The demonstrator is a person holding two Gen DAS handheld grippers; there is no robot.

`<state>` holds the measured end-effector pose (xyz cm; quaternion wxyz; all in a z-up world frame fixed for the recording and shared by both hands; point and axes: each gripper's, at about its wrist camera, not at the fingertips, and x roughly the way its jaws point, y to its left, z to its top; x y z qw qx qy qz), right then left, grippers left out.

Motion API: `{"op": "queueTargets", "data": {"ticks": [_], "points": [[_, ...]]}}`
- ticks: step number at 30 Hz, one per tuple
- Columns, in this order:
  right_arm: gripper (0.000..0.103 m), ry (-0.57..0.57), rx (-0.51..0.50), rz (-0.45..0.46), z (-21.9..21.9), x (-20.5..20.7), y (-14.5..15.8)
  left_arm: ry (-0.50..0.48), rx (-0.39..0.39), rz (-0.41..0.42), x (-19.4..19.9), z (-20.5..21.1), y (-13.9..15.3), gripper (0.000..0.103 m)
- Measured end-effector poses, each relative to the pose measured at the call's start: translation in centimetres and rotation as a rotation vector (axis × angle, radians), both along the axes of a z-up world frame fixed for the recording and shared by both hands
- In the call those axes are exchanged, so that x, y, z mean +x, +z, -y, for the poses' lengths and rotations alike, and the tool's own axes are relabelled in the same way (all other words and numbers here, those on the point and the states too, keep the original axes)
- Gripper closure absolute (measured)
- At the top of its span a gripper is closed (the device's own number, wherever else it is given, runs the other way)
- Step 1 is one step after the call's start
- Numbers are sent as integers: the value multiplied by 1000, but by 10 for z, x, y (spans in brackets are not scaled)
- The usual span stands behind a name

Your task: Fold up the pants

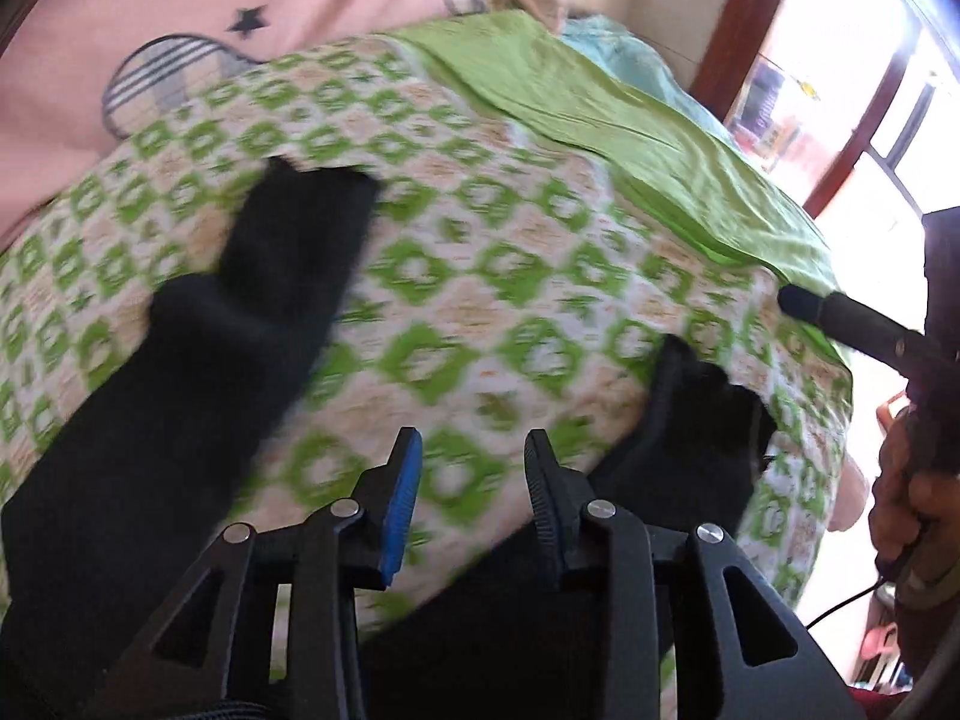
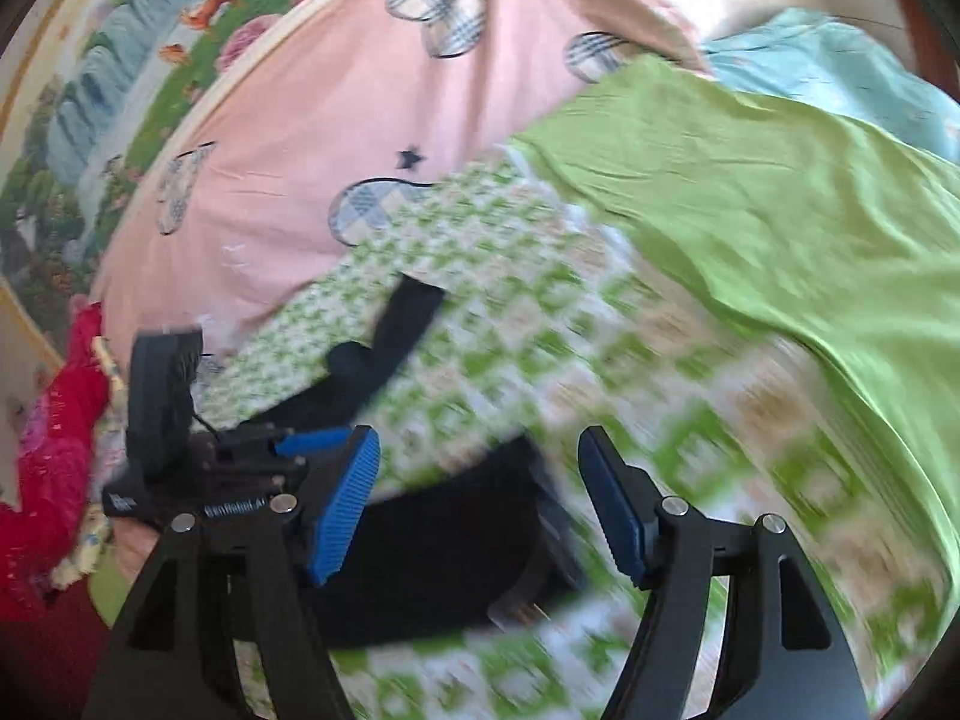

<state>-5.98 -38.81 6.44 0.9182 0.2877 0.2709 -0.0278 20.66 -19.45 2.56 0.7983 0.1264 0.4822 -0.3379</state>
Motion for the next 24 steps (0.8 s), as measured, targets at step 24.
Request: {"op": "queueTargets", "data": {"ticks": [24], "points": [[33, 327, -267, -142, -42, 258, 12, 269, 107, -12, 122, -149, -20, 48]]}}
